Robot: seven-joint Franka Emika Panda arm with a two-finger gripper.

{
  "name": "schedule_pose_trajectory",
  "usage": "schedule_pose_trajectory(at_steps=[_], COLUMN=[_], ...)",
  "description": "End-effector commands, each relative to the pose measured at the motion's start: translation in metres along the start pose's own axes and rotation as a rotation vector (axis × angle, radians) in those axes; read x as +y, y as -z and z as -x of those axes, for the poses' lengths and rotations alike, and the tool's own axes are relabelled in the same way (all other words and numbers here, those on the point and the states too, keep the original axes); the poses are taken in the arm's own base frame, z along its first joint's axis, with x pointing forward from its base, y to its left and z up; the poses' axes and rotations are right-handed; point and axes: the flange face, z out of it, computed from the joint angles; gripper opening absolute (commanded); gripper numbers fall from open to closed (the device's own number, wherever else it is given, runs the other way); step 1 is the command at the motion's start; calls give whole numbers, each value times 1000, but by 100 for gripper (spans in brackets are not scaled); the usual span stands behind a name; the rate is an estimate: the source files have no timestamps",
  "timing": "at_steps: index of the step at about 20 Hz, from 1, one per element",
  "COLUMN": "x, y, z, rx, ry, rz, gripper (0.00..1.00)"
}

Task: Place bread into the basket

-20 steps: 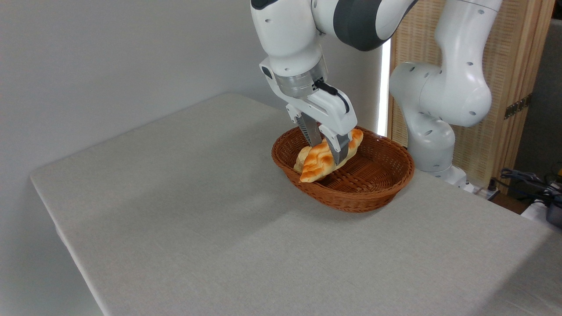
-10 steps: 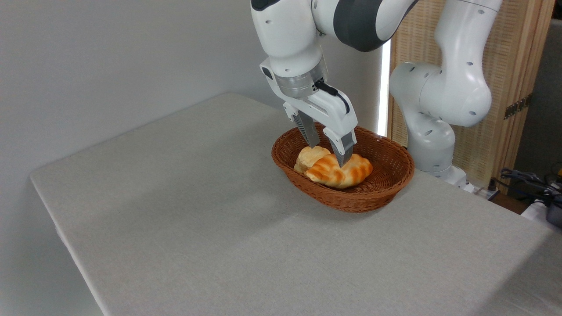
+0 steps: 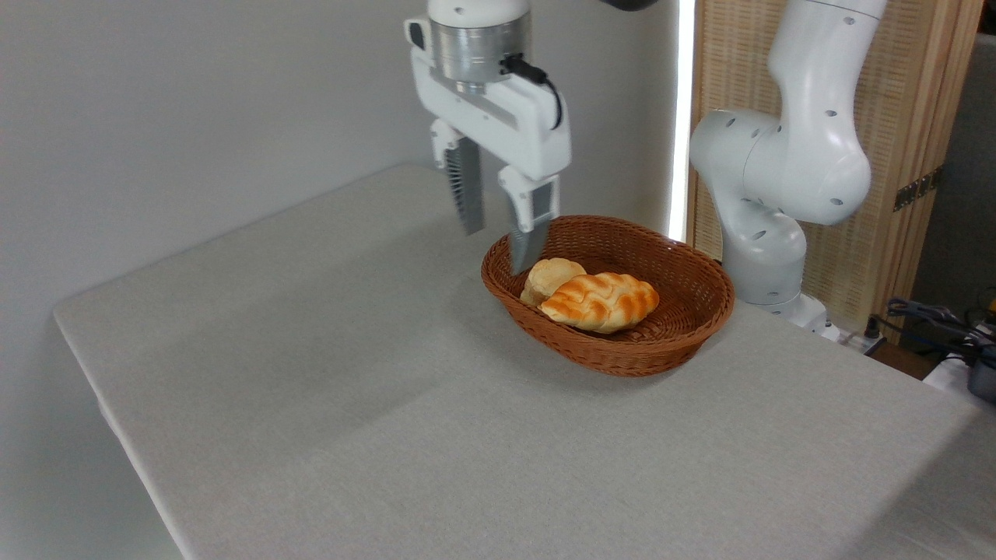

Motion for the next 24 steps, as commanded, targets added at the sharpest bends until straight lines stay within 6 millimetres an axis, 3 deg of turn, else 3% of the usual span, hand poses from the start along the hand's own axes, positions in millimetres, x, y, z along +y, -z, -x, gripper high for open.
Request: schedule_pose_trajectory(at_steps=[1, 6, 11, 18, 20, 24], x=[-16, -46, -57, -50, -49, -54], y=[8, 16, 13, 1, 7, 6], z=[-35, -71, -74, -93, -101, -95], rx=[69, 79, 28, 5, 7, -16], ry=[-13, -9, -29, 23, 7, 28], rz=[-63, -99, -144, -143, -163, -163], gripper=[100, 100, 100, 100, 100, 100])
